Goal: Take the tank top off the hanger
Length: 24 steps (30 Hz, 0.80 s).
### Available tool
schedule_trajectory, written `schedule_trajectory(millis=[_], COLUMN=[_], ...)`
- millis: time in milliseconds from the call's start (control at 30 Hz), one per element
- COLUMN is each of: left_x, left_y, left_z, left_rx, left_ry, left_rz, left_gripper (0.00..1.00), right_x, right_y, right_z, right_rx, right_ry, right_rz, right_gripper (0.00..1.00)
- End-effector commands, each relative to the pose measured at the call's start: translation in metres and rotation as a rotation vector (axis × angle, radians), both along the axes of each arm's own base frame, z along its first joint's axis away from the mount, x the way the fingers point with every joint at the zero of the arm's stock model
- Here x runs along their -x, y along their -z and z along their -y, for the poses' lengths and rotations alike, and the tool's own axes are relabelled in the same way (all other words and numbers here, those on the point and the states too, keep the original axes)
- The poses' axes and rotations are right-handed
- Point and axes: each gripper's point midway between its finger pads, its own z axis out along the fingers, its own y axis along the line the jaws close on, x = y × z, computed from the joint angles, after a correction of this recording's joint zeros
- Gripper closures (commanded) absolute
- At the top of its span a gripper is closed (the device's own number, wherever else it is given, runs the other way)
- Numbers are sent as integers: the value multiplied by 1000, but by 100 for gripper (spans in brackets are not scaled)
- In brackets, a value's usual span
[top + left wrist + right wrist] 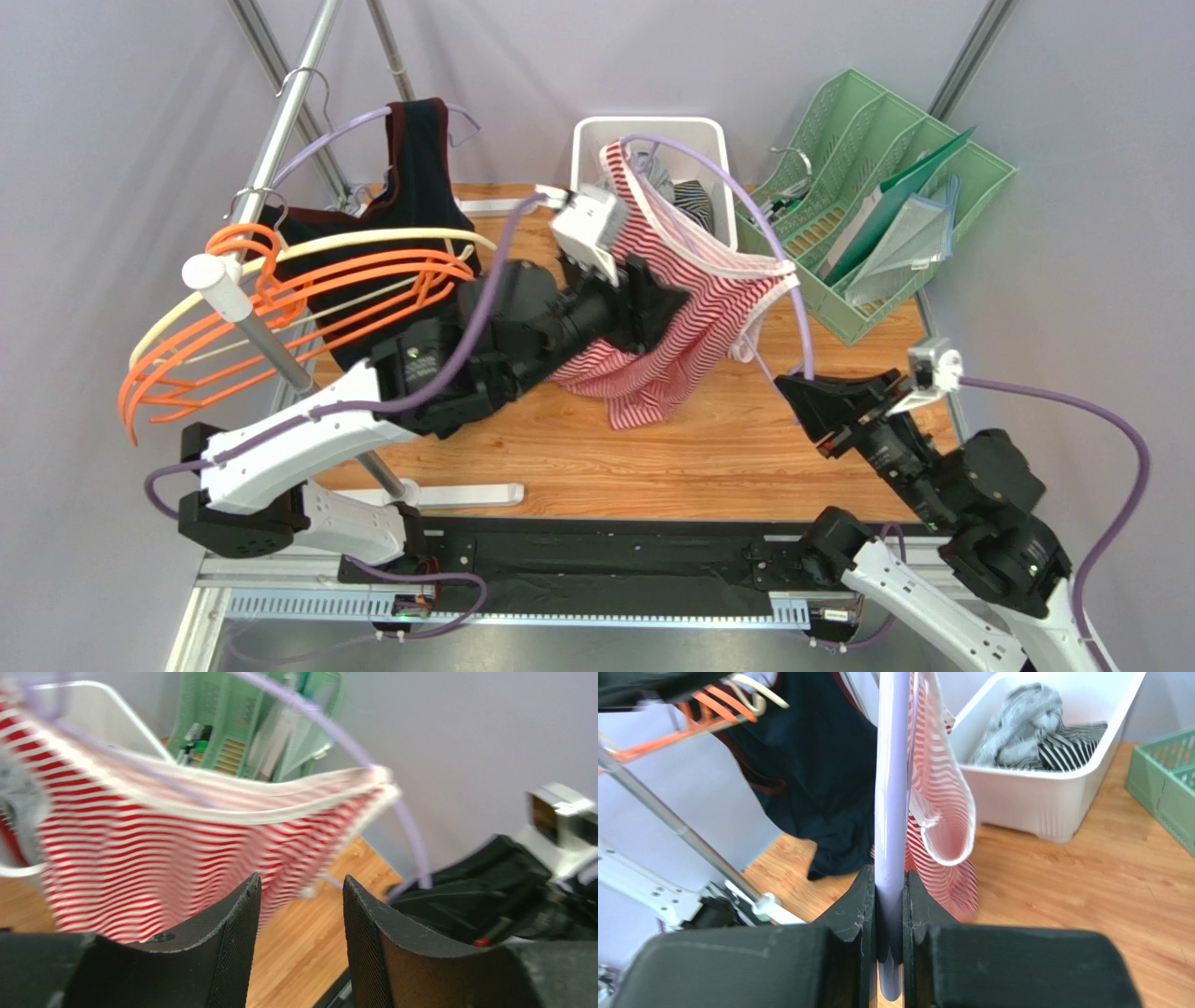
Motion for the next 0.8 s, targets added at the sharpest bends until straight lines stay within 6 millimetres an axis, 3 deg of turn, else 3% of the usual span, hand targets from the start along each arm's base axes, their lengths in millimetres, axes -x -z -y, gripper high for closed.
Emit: schedule_trajectory(millis=[0,67,100,133,300,467,767], left_x=[-41,-50,-64,-65,-91,-109,-145], left_y=[-19,-17,-15,-21,-33,-39,-28], left_z=[-73,-81,-91,-93,-104,-86,-72], left_rx=[7,6,-5,5,-6,-2,-22], left_ry=[-128,-131,-170,-160,-204,-182,-220], left_rz=[7,-13,-20,-17,-9,-11,-37], left_gripper=[48,46,44,37,29,23,28], right_x=[31,37,41,43,56,66,72], right_y=[-60,-60,-64,-60,-62,-64,-63], right_z=[23,27,31,31,36,39,40], right_rx=[-135,-132,-135,-122,-123,-124,-119], right_ry=[-32,-38,-37,-43,-77,-106,-125], right_rz=[167,169,176,165,182,191,196], right_gripper=[100,100,100,100,100,100,100])
